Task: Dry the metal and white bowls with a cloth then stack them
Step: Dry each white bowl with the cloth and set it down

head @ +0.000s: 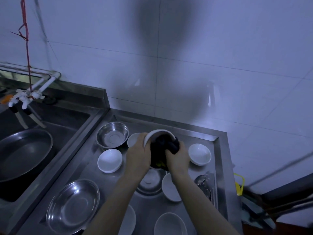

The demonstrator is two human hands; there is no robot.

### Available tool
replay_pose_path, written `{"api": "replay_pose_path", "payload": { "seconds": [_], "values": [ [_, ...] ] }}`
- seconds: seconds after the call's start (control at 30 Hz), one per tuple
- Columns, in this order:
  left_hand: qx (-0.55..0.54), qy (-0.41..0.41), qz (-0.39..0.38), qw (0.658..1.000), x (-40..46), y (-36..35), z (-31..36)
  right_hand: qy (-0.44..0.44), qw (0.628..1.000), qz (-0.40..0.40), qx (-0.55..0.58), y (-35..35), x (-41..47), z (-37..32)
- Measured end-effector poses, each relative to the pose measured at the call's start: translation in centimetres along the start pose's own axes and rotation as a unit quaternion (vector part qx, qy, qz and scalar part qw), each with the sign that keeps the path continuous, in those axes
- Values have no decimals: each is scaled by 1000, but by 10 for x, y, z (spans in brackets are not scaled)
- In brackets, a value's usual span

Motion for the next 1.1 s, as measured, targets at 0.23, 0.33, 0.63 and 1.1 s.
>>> {"api": "replay_pose_path", "payload": {
  "seconds": [0.23,0.33,0.63,1.1],
  "values": [
    [285,-53,-190,938,18,-1,18,268,885,-56,-378,-12,2,-38],
    [111,-31,-30,993,2,13,10,222,943,4,-247,1,3,-38],
    [-26,29,-38,999,-18,-10,-16,165,953,-12,-252,4,3,-27],
    [-35,-32,-2,999,-25,-10,-11,86,990,-17,-113,8,2,-12]
  ]
}}
Point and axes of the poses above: each hand's wrist, its own x-axis towards the middle knuckle, its own y-axis out of the back of the hand, z = x × y, the point moved 6 cm from there along x, towards the middle knuckle, and after that the axes turned 10 degrees about -z, right-handed, at the moved point
